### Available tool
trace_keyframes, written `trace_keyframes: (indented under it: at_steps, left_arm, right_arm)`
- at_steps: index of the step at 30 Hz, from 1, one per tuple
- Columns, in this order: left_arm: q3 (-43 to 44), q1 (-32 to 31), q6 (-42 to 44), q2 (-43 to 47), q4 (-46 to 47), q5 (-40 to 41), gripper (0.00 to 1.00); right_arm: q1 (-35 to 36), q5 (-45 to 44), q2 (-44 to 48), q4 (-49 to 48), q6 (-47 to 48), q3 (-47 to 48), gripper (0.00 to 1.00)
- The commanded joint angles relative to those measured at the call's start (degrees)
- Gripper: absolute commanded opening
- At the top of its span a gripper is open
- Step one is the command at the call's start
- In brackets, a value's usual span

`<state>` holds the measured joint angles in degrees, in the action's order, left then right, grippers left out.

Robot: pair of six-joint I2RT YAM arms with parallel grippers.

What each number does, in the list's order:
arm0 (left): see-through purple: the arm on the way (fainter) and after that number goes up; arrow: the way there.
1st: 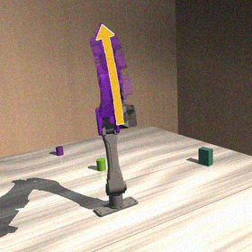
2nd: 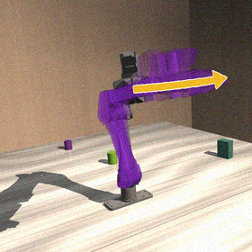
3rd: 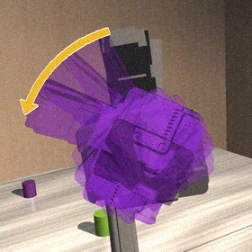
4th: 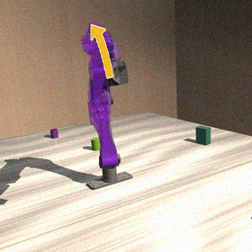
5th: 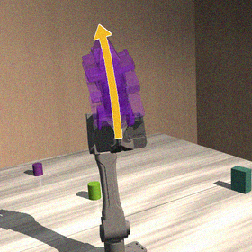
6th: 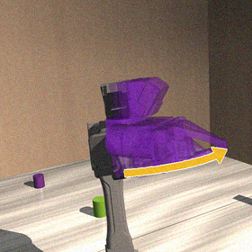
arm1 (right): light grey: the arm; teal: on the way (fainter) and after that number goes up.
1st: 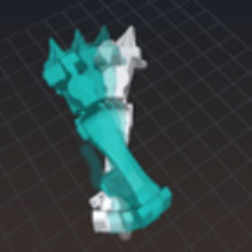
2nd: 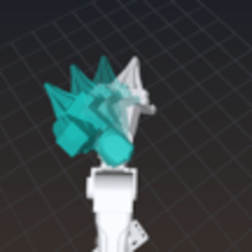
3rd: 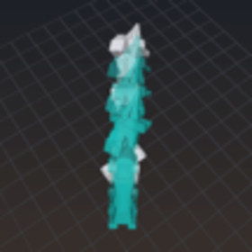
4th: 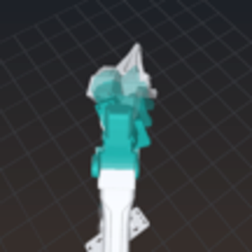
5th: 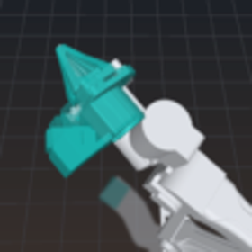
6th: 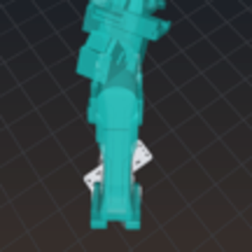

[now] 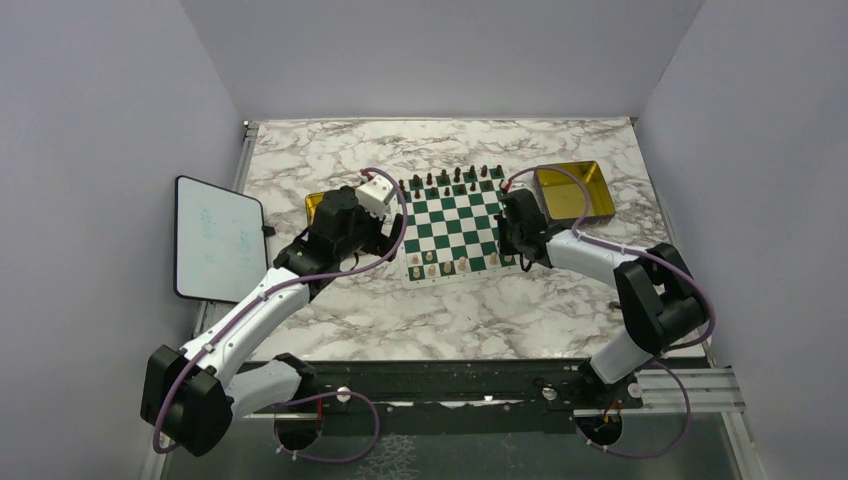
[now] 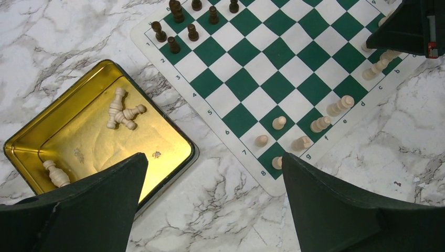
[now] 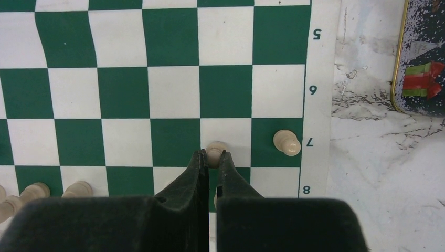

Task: Set up the chess pieces on the board
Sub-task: Place the chess piece on the chessboard.

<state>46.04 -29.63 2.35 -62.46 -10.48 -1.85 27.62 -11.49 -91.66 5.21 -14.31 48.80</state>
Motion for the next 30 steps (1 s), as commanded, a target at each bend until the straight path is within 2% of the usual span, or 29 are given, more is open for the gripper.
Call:
trace_keyframes:
  at_steps: [1, 9, 13, 30]
  left_arm:
    - [-0.55, 0.10, -0.33, 1.25, -0.30, 1.45, 0.99]
    - [-0.45, 0.10, -0.20, 1.06, -0.30, 1.35, 0.99]
    - [-0.43, 0.10, -0.18, 1.10, -0.42, 1.40, 0.99]
    - [-0.53, 0.10, 0.02, 0.98, -0.68, 1.43, 0.99]
  right_arm:
    - [-0.59, -1.24, -0.95, 0.78, -0.09, 1.94, 0.01]
    - [-0.72, -1.26, -1.54, 0.85, -0.20, 2.01, 0.06]
    - [-0.78, -0.84, -1.85, 0.85, -0.28, 2.17, 0.14]
    - [-0.77, -0.66, -0.50, 2.75, -0.64, 4.06, 0.30]
